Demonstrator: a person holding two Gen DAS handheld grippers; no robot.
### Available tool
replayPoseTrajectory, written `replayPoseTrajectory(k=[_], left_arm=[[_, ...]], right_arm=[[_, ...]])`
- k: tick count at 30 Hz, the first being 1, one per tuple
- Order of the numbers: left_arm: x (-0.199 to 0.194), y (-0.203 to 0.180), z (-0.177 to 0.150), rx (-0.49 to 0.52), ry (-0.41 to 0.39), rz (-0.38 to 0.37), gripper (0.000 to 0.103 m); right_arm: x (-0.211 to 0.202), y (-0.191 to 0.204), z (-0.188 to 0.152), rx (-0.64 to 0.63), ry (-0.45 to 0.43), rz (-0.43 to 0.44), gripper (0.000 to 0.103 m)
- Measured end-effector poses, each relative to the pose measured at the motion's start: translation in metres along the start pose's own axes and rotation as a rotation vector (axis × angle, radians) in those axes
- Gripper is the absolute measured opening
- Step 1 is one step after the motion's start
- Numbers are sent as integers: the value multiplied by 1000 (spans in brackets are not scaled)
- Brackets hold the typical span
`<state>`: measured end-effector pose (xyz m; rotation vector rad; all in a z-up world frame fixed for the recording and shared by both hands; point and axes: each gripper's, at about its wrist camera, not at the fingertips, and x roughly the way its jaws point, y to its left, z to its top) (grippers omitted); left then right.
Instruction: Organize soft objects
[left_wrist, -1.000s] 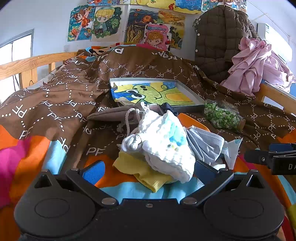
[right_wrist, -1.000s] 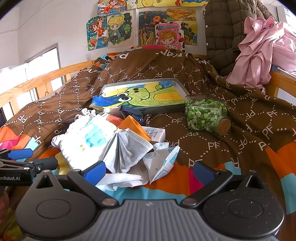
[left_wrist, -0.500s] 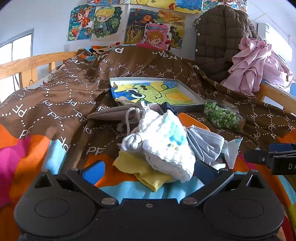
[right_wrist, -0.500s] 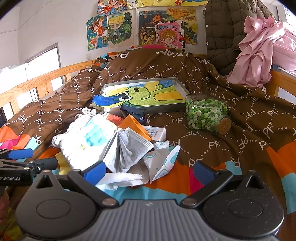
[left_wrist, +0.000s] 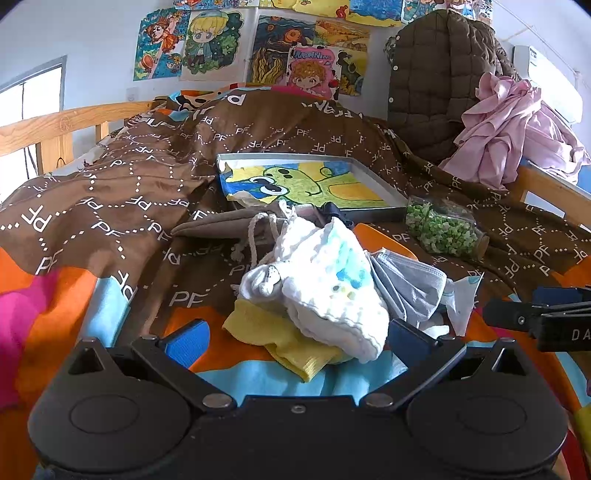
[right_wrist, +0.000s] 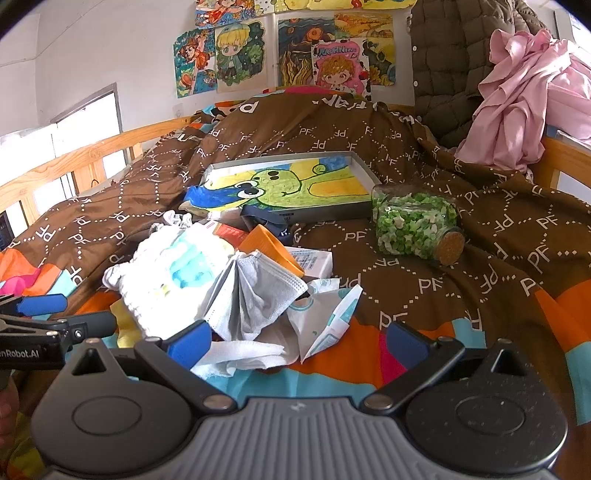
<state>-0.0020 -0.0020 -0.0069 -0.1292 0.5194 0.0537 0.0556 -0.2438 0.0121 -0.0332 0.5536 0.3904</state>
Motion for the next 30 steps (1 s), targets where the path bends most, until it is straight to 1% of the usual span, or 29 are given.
replayPoseTrajectory(k=[7, 10, 17, 20, 24, 26, 28, 30], left_arm=[[0, -6, 5, 77, -57, -67, 102], [2, -5, 11, 113, -71, -95, 102], [17, 2, 25, 223, -56, -172, 102], [24, 3, 27, 246, -26, -220, 102], [30, 2, 25, 283, 29, -292, 102], [34, 2, 25, 275, 60, -323, 99], [39, 3, 25, 247, 91, -329, 95], [47, 3, 26, 215, 125, -308, 91]], right_arm=[[4, -6, -2, -42, -12, 37, 103], [7, -7, -2, -80, -14, 46, 103], [22, -5, 3, -190, 8, 77, 103], [30, -6, 10, -218, 17, 97, 103], [40, -1, 23, -349, 35, 136, 103], [45, 3, 29, -410, 39, 159, 103], [53, 8, 34, -479, 52, 166, 103], [62, 15, 36, -543, 59, 169, 103]])
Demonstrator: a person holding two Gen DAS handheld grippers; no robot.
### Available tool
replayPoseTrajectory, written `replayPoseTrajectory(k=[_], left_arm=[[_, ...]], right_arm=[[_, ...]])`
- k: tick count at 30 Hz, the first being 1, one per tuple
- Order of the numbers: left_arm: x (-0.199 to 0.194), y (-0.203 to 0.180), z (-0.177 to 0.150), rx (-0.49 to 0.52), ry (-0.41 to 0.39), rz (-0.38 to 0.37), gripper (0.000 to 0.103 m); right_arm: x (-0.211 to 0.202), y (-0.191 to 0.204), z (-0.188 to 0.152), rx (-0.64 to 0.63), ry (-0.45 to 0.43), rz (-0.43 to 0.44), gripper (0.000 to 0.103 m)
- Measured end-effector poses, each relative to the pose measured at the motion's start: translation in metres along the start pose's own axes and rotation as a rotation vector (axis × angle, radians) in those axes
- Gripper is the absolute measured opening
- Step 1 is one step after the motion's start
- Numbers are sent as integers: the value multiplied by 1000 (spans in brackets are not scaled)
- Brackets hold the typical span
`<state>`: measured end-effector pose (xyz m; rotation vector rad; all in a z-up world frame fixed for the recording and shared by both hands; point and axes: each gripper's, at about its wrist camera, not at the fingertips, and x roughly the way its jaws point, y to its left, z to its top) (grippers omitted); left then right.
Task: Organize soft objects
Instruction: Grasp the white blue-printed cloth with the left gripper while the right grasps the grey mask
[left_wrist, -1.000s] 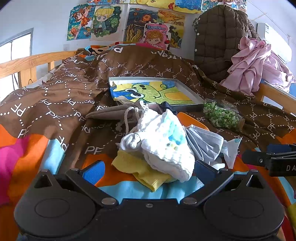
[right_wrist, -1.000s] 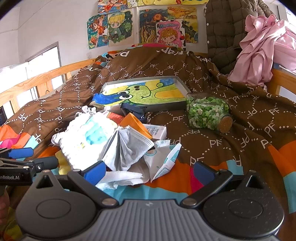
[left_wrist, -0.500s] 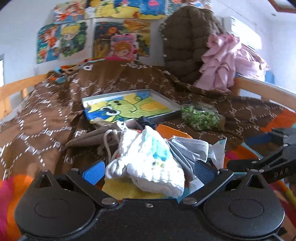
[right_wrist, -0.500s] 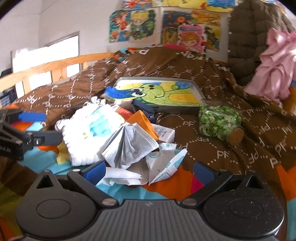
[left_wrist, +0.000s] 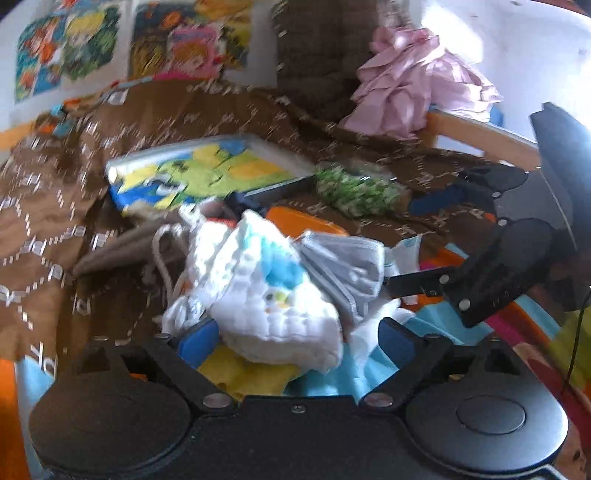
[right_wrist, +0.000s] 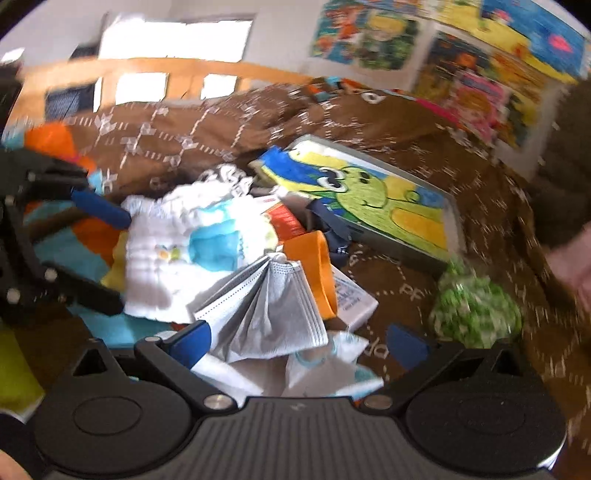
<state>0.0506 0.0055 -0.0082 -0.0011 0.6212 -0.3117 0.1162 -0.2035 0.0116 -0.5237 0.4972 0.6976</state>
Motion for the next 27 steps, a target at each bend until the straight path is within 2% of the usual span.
replayPoseTrajectory(k=[5, 8, 10, 12, 15, 18, 23, 27], left_arm=[[17, 11, 6, -94, 81, 7, 84], [24, 17, 10, -152, 108, -5, 77], [26, 20, 12, -188, 115, -5, 68], [27, 23, 13, -226, 119, 4, 49], [24, 23, 12, -265, 113, -1, 36], [17, 20, 11, -263, 75, -16, 25], [21, 9, 14, -217, 46, -70, 25], [33, 4, 19, -211, 69, -87, 32]], right_arm=[[19, 9, 5, -89, 4, 27, 102], [27, 11, 3, -97, 13, 31, 94], [31, 12, 3, -96, 19, 31, 89], [33, 12, 2, -100, 15, 43, 80], [35, 10, 1, -83, 24, 47, 69], [36, 9, -2, -76, 38, 54, 64], [35, 10, -5, -43, 51, 95, 53], [35, 8, -6, -21, 57, 103, 48]])
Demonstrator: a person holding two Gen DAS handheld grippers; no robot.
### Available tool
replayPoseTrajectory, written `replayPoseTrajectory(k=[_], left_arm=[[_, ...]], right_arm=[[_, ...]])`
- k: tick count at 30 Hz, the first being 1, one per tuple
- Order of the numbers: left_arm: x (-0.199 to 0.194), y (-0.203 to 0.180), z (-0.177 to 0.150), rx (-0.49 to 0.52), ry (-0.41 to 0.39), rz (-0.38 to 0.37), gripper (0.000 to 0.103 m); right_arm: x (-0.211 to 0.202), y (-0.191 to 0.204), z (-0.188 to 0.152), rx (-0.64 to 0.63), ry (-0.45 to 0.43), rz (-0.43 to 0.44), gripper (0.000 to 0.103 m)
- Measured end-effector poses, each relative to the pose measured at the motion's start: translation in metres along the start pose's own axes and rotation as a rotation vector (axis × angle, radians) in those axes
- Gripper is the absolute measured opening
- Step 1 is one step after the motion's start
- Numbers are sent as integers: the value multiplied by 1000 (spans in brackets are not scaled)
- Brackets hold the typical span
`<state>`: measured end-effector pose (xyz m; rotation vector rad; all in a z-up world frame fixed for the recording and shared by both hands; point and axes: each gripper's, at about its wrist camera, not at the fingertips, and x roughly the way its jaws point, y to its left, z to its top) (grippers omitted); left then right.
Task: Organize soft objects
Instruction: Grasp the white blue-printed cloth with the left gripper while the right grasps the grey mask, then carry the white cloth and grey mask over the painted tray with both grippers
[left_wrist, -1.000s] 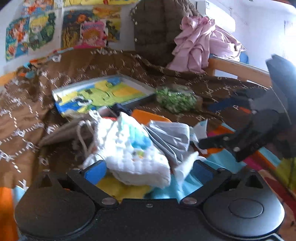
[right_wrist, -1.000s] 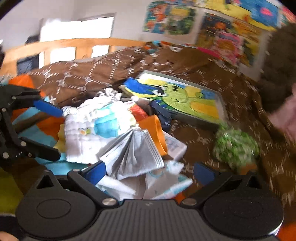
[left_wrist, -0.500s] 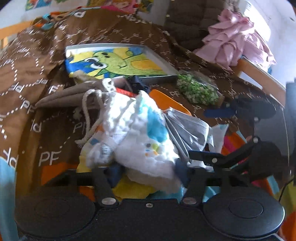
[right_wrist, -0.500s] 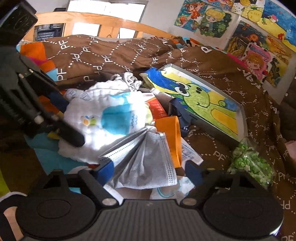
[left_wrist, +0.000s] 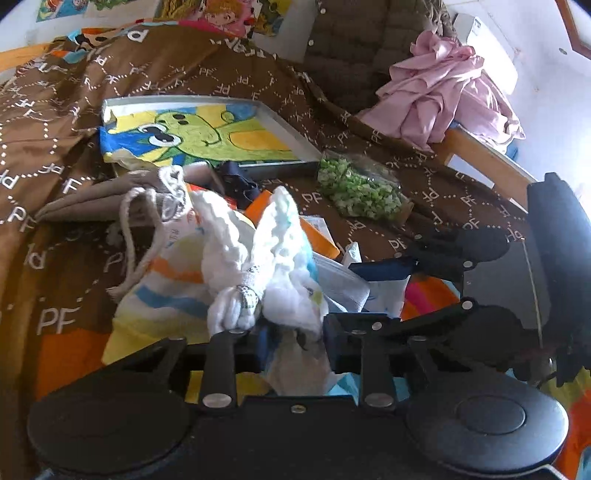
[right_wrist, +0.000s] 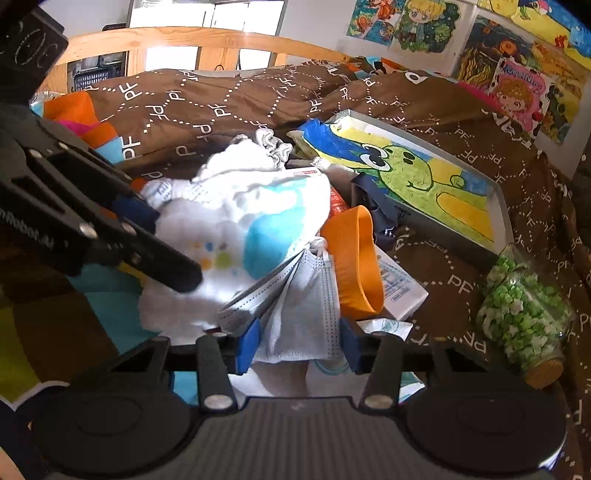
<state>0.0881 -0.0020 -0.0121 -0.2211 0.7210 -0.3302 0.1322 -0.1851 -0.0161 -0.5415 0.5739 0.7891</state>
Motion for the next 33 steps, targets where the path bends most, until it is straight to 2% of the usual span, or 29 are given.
replayPoseTrajectory(k=[1, 3, 5, 8, 10, 14, 20, 28, 33], left_arm=[[2, 0, 0, -3, 0, 5, 32], [5, 1, 3, -11, 2, 15, 30], [5, 2, 3, -16, 6, 32, 19], [0, 3, 1, -9, -3, 50, 11], [-6, 1, -3, 21, -12, 62, 9], [-20, -10, -14, 147, -49, 111, 8], [-41, -20, -18, 277, -105, 108, 7], [-66, -37, -4, 391, -227, 108, 7], [-68, -30, 31, 396, -283, 117, 7]], right_arm=[[0, -1, 0, 8, 0, -4, 47], [1, -2, 0, 29, 0, -15, 34], [0, -3, 0, 47, -4, -15, 25], [-7, 0, -1, 51, -30, -27, 13], [-13, 2, -2, 53, -53, -40, 11], [-27, 6, -5, 49, -91, -76, 8], [-53, 5, -4, 46, -154, -119, 8], [-83, 0, 5, -4, -221, -184, 8], [-89, -19, 26, -15, -256, -215, 8]])
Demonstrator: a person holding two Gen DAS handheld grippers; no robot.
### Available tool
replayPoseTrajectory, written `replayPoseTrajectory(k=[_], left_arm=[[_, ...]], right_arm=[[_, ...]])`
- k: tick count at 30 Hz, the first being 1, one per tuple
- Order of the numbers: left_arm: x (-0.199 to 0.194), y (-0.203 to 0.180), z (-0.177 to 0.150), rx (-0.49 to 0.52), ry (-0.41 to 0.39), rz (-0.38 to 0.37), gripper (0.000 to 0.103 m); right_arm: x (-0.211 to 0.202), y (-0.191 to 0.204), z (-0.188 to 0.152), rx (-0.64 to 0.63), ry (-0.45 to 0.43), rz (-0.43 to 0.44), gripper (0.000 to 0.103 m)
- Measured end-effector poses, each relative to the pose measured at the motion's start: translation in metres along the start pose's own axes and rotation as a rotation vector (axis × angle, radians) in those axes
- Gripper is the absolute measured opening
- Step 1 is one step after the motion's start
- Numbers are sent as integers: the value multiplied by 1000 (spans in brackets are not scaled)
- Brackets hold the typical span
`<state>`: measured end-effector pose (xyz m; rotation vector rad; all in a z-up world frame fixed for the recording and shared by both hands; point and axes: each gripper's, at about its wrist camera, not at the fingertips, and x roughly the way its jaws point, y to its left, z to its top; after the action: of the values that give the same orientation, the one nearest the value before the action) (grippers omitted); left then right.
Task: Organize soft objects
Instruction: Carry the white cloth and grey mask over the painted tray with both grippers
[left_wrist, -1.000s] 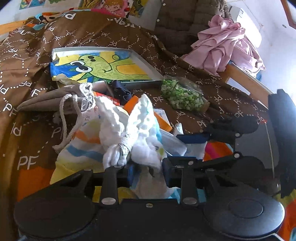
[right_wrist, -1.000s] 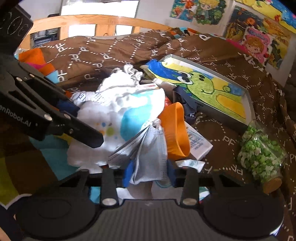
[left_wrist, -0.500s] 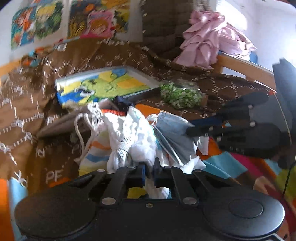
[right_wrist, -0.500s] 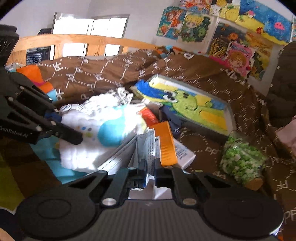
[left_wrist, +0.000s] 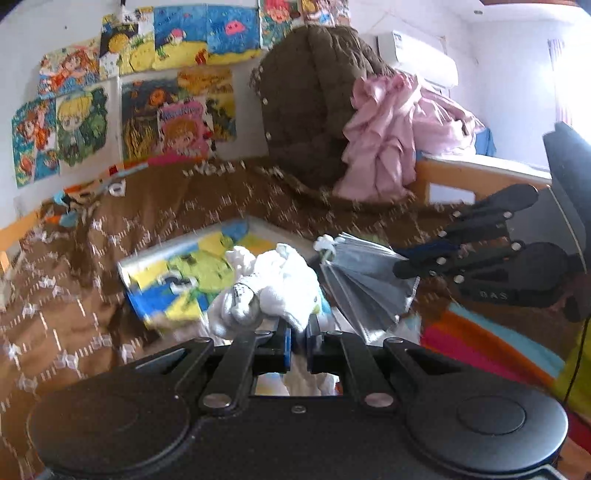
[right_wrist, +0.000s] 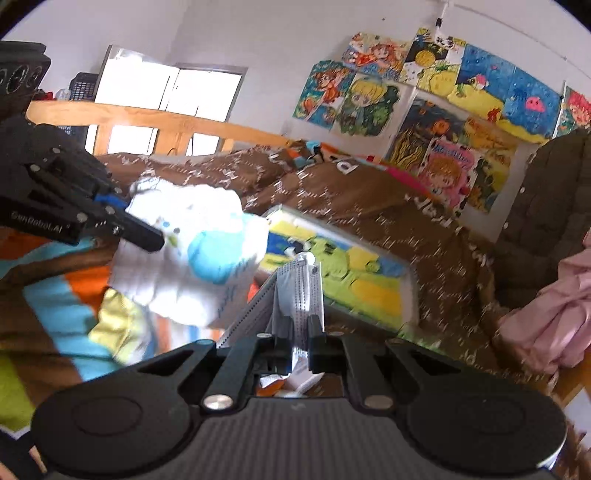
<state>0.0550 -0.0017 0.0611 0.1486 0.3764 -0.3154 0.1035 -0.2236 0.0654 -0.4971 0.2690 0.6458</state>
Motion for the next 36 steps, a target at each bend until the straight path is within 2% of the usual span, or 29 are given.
replayPoseTrajectory(k=[7, 12, 16, 20, 25, 29, 36], left_arm=[[50, 44, 51, 0, -82, 59, 7], [112, 79, 74, -19, -60, 124, 7], [159, 105, 78, -44, -31, 171, 7], [196, 117, 75, -47, -1, 196, 7], [225, 123, 69, -77, 35, 182, 7], [238, 128, 59, -115, 78, 180, 7], [254, 151, 46, -249, 166, 206, 8]], right_arm=[[53, -43, 44, 22, -4, -15, 8], [117, -70, 74, 113, 14, -31, 8], [177, -86, 89, 198, 40, -48, 8], [223, -91, 84, 272, 78, -48, 8], [257, -96, 69, 351, 119, -26, 8], [272, -96, 58, 383, 158, -7, 8], [284, -96, 45, 426, 219, 11, 8]])
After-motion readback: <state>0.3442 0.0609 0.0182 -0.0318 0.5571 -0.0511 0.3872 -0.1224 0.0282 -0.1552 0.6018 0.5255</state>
